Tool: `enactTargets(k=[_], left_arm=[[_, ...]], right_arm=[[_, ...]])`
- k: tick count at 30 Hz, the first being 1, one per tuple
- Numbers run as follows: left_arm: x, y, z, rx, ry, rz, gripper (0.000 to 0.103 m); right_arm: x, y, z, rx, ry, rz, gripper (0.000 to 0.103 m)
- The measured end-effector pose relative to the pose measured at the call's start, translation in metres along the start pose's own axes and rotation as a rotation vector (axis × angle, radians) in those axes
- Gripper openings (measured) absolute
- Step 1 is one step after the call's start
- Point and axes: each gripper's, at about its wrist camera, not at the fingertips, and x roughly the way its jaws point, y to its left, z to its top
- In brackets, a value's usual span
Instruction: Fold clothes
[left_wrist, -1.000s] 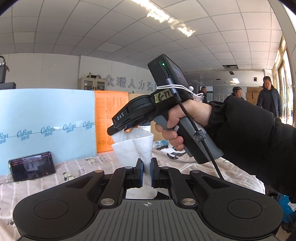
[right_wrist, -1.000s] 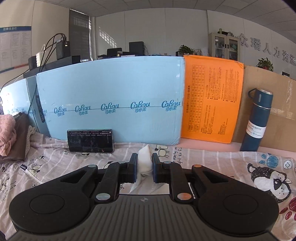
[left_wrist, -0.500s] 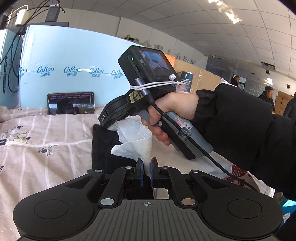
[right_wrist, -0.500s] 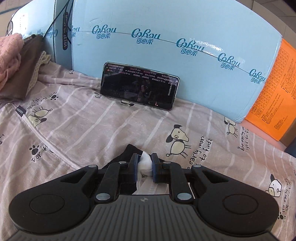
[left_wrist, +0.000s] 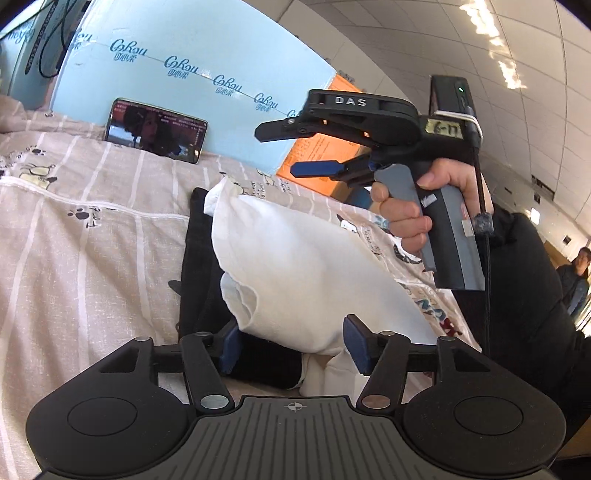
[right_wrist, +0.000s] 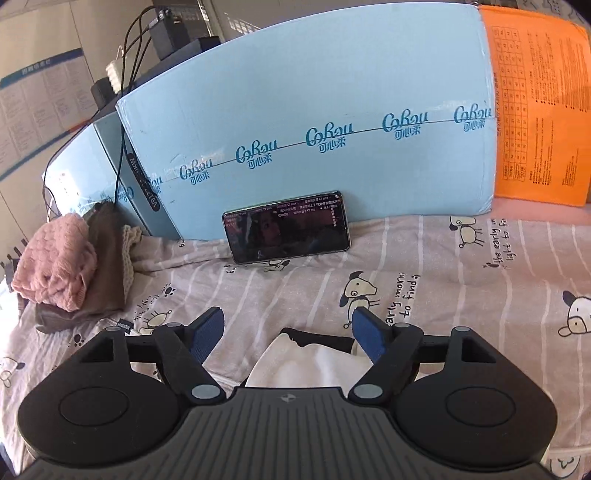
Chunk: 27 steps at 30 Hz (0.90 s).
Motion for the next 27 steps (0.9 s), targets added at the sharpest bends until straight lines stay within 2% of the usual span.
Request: enactTargets(k=[3,5,6,7,8,11,14,21,24,27], left_arm=[[0.003,0.005,0.002,-0.052,-0.001,-0.015,0.063],[0.005,0.009,0.002,-0.079,-0.009,-0.004,0.056],[0.005,0.010,0.003,-0.092,-0.015,0.007,0.050],[0.005,0.011,0.003,-0.105,-0.022,0.018,0.032],[0.005,0.013,0.003,-0.110,-0.020,0.028,0.023],[0.004,0.014,0.001,-0.099,-0.021,0.041,0.012],[0.001,0.009,-0.001,-0.059,-0.028,0.064,0.010],[-0.001,0.005,0.001,0.013,-0.020,0.151,0.010],[-0.003,0.002,0.003,0.047,-0.024,0.199,0.016],[-0.006,-0.001,0.006,0.068,-0.042,0.281,0.016]], right_arm=[[-0.017,-0.018,-0.002,0.081,-0.013,0.049,0.078],[-0.018,-0.026,-0.006,0.122,0.002,0.108,0.078],[-0.014,-0.029,-0.008,0.145,0.019,0.148,0.078],[-0.007,-0.030,-0.010,0.171,0.039,0.180,0.078],[0.001,-0.031,-0.012,0.193,0.060,0.204,0.078],[0.027,-0.030,-0.014,0.240,0.105,0.249,0.078],[0.050,-0.026,-0.015,0.258,0.126,0.263,0.078],[0.050,-0.013,-0.014,0.189,0.096,0.224,0.081],[0.022,-0.011,-0.005,0.136,0.040,0.122,0.084],[-0.004,-0.015,0.000,0.112,-0.002,-0.010,0.087]])
